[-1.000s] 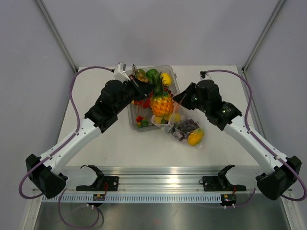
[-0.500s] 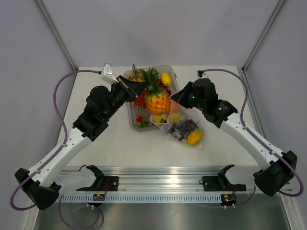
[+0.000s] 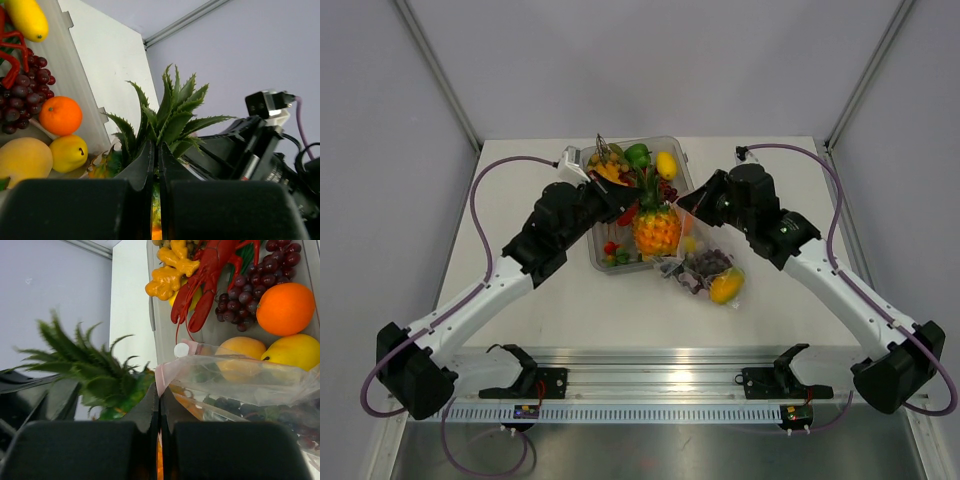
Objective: Place the food in the zip-top bag and seal the zipper
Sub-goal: Place the fake fruit in the zipper food storage bag.
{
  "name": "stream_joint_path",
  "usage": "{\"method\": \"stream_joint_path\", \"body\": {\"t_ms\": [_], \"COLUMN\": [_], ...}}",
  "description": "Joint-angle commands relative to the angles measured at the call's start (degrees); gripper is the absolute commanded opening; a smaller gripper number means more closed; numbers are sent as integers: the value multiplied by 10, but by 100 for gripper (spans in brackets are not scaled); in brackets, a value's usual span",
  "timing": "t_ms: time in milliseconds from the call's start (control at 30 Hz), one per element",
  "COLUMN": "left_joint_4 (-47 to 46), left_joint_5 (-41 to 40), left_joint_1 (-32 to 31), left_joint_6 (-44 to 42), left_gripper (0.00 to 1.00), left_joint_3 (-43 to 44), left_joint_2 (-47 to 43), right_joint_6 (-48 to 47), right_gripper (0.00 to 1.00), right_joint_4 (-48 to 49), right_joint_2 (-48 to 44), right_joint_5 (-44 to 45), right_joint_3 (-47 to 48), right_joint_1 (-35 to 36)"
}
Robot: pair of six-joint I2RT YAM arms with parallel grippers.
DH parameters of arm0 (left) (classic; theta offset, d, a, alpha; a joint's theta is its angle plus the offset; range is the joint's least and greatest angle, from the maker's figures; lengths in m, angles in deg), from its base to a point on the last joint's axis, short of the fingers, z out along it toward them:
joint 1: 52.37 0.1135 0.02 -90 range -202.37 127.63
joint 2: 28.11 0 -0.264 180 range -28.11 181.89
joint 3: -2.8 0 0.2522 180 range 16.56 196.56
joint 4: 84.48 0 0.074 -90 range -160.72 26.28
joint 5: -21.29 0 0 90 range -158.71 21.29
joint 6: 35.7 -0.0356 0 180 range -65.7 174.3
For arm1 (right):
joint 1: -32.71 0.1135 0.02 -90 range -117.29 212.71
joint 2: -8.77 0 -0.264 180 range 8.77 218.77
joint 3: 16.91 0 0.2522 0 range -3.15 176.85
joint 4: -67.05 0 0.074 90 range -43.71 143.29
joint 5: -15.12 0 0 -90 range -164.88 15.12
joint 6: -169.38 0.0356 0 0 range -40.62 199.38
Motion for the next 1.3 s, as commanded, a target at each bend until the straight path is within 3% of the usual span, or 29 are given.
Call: {"method": "stream_joint_path", "body": {"t_ms": [0,433,667,967,1267], "left_joint_4": [-69,-60,-24,-20,-22], "left_joint_5": [8,-40,-175,-278,-405], "left_joint_1": [8,11,-44,-101,-119], "left_joint_6": [21,21,-36,-89,-128], "left_gripper": [0,0,0,0,0], "left_joint_3": [-9,-5,28,20,37], "left_joint_2": [14,21,0,-5,-2], "right_joint_6": [19,36,67,77,90], "right_gripper": [0,0,0,0,0], "right_joint_4": [77,101,136,145,143], "right_joint_2": [-31,-35,-16,2,-2], "right_joint_5": [-23,-49,-66,-76,-93], "right_joint_3": [24,18,19,28,13], "right_joint_1": [-1,-1,-1,-1,-1]}}
